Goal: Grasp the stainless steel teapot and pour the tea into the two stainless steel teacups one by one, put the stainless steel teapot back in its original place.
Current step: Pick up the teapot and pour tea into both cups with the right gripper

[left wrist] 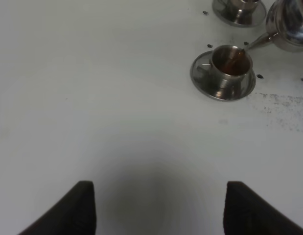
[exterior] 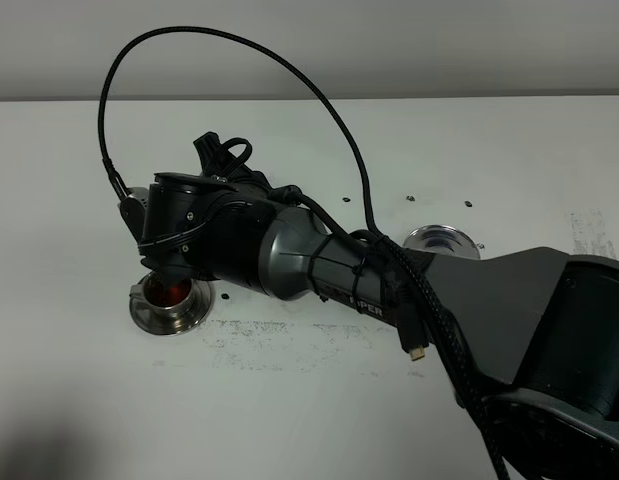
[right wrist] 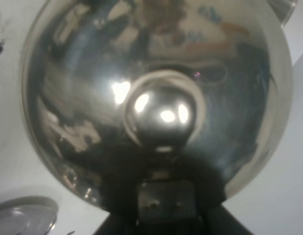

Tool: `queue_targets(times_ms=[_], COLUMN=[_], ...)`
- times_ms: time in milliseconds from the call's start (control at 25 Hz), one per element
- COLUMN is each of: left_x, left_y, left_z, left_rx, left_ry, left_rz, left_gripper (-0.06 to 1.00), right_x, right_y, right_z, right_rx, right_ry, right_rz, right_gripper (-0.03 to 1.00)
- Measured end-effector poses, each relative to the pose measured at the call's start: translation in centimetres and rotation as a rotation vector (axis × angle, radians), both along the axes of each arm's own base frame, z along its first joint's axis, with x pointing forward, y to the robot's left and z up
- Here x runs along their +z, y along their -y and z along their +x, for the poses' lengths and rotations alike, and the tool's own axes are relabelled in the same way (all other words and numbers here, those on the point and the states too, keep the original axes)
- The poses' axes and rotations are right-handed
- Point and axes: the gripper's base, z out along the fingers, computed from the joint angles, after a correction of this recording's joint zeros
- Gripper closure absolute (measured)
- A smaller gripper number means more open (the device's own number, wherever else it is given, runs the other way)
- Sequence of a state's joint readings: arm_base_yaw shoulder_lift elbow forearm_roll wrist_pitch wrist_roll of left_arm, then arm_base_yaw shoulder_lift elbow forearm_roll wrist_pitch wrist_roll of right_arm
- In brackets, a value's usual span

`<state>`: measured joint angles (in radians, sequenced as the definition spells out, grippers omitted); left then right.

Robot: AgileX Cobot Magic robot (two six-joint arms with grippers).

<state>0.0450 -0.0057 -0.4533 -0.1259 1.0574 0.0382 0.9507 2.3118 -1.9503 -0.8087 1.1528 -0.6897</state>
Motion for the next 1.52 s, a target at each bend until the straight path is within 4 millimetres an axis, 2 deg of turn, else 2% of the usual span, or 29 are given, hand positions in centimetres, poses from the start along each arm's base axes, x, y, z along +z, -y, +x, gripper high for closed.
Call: queue_targets(times_ms=[720, 960, 1360, 1520], left_x=[0.0, 0.0, 0.0, 0.0], left_y=[0.0, 0.0, 0.0, 0.0], left_z=[0.0, 0.0, 0.0, 0.0], left_rx=[0.0, 0.0, 0.0, 0.0], left_ry=[0.0, 0.0, 0.0, 0.0], left_rz=[0.0, 0.0, 0.0, 0.0], left_gripper=[0.4, 0.4, 0.4, 0.4], right_x=[0.1, -0.2, 1.8, 3.3], right_y=[0.0, -0.1, 1.7, 2.5], right_z=[0.1, -0.2, 0.6, 0.5], right_rx=[0.004, -0.014, -0.124, -0.177], right_ry=[0.012, -0.033, -0.106, -0.175], right_rz=[-0.007, 0.03, 0.18, 0.287], right_gripper=[0.79, 0.79, 0.79, 0.79])
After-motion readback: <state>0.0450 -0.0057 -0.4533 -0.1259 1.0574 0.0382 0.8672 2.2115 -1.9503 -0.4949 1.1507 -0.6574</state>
